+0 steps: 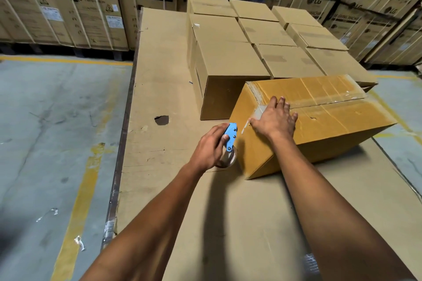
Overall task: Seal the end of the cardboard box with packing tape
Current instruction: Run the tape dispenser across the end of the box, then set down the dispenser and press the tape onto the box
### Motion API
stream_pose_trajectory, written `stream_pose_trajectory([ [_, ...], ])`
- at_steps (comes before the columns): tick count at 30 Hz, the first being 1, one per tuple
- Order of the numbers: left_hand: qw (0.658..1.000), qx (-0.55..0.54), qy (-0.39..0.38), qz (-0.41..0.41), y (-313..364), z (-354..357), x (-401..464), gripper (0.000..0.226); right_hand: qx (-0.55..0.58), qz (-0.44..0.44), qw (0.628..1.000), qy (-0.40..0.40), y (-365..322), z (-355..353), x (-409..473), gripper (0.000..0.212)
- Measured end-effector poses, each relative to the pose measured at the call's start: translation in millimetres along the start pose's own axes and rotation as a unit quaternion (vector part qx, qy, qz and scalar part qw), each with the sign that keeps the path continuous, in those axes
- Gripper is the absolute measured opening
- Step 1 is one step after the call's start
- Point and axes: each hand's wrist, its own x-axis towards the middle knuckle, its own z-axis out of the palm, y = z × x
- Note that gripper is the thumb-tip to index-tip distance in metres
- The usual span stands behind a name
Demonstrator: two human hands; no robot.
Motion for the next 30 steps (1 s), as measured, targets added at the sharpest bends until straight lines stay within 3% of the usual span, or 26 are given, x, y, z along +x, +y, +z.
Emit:
stream_pose_trajectory([
  [4, 0.99, -0.113, 0.011, -0.087, -15.1, -1.5, -4.9, 0.044, 0.003, -0.006, 1.0, 0.006, 3.3, 1.2, 0.0, 0.117],
  [10, 0.913, -0.288, 0.034, -0.286, -23.1, -2.8, -23.9, 0.03, 0.011, -0.025, 0.999, 0.018, 4.7, 1.2, -1.9, 0.117],
  [15, 0.916, -0.221, -0.012, -0.335, -46.6, 2.0, -32.4, 0.036, 0.013, -0.028, 0.999, 0.016, 4.2, -0.7, -3.6, 0.116],
  [26, 0.939, -0.076, -0.031, -0.334, -84.7, 5.7, -44.1, 0.029, -0.001, -0.029, 1.0, 0.012, 1.3, 0.8, -1.0, 0.114],
  [30, 0.944, -0.063, -0.024, -0.323, -90.6, 3.1, -43.4, 0.024, -0.062, -0.111, 0.989, 0.076, -0.9, 4.3, -8.1, 0.104],
])
